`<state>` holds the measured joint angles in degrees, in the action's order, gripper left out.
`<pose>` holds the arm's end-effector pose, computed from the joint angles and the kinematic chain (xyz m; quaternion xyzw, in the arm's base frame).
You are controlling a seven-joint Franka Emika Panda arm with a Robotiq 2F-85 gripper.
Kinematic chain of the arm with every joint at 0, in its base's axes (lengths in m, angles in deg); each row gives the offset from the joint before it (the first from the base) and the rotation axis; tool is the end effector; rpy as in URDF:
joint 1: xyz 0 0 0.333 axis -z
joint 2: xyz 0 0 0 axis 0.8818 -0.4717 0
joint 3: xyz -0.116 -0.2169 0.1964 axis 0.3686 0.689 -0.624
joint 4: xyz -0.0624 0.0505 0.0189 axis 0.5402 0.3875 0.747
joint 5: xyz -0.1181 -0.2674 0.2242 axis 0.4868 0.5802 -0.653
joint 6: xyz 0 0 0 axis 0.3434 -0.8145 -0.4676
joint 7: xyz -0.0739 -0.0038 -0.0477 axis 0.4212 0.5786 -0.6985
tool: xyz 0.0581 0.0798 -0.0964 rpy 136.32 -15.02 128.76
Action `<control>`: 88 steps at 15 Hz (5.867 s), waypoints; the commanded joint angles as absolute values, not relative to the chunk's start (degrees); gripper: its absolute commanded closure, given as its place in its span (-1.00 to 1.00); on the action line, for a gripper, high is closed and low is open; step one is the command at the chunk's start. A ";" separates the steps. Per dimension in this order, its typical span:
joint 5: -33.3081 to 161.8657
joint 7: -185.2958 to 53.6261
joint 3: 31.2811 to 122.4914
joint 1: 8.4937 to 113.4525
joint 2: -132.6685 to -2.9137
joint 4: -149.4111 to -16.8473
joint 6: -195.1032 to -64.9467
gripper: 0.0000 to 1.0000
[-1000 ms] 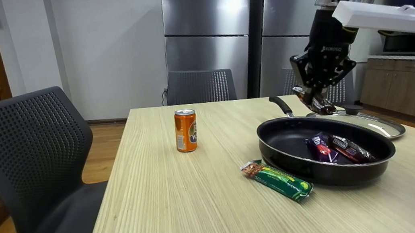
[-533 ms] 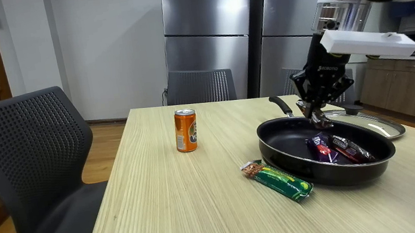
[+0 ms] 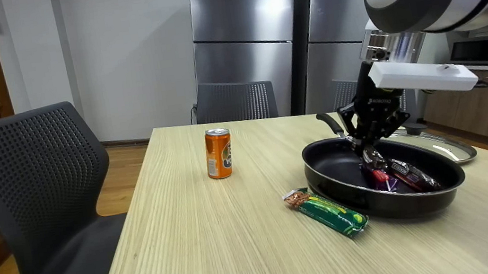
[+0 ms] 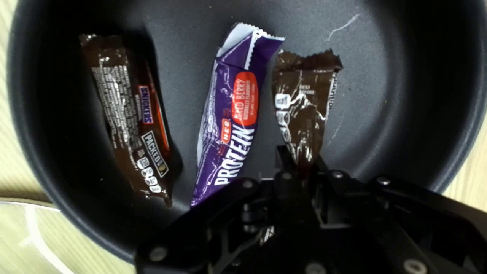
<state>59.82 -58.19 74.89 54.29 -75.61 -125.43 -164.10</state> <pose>0.5177 0.0483 0.1595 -0.9941 0.0684 -0.0839 0.0099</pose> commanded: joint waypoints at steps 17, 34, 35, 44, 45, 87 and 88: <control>61.84 -58.69 78.06 46.76 -73.62 -131.34 -173.09 -1.00; 74.33 -59.08 103.16 5.55 -70.01 -140.32 -177.11 -1.00; 74.26 -59.41 102.79 5.27 -69.85 -140.66 -177.58 -1.00; 73.20 -58.90 100.44 4.75 -73.40 -139.48 -177.34 -1.00; 73.12 -58.58 101.07 4.11 -74.27 -139.10 -177.25 -1.00; 68.35 -64.31 93.31 13.13 -84.08 -131.49 -176.90 -1.00; 68.20 -64.31 93.14 13.29 -84.53 -131.17 -176.61 -1.00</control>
<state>68.90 -62.72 92.58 14.30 -83.45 -132.12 -177.08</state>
